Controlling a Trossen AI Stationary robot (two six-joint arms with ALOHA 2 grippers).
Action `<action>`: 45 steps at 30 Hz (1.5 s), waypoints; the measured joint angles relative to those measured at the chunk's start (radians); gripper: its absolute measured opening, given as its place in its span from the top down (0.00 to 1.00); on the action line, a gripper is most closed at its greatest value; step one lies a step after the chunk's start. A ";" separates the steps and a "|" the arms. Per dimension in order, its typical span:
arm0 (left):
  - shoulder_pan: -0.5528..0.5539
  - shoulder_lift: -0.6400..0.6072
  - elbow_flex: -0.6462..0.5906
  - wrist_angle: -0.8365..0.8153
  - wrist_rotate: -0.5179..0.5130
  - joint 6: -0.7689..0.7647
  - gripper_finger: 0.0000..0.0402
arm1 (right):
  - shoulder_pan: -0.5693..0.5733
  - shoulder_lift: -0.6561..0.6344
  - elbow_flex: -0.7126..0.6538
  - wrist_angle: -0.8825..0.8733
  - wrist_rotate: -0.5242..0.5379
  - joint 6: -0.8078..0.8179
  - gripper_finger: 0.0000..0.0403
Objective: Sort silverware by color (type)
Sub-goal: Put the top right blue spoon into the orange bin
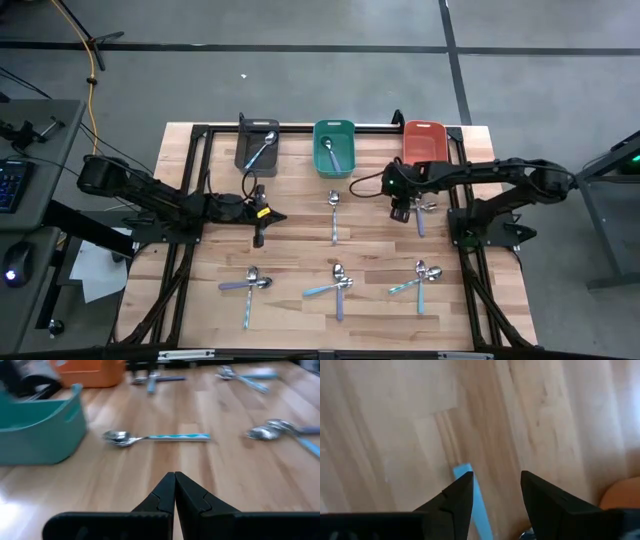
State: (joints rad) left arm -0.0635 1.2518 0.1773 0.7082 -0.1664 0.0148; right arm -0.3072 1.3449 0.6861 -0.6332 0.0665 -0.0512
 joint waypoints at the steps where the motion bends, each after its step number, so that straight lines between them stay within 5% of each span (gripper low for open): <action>1: 0.008 0.000 0.002 0.000 -0.007 -0.014 0.99 | -0.003 0.000 0.000 -0.001 -0.011 -0.002 0.62; 7: 0.034 0.000 0.006 0.009 -0.026 -0.036 0.99 | -0.010 0.000 0.000 -0.014 -0.024 -0.040 0.62; 16: 0.078 0.000 0.006 0.031 -0.206 -0.017 0.99 | -0.027 0.000 0.000 -0.016 -0.085 -0.044 0.62; 30: 0.138 0.000 0.006 0.092 -0.212 0.016 0.99 | -0.027 0.009 0.000 -0.013 -0.082 -0.088 0.62; 45: 0.138 0.000 0.006 0.099 -0.212 0.103 0.99 | -0.027 0.206 0.008 -0.002 -0.079 -0.077 0.69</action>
State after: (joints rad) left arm 0.0746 1.2522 0.1837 0.8069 -0.3784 0.1174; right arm -0.3344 1.5511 0.6941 -0.6348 -0.0128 -0.1277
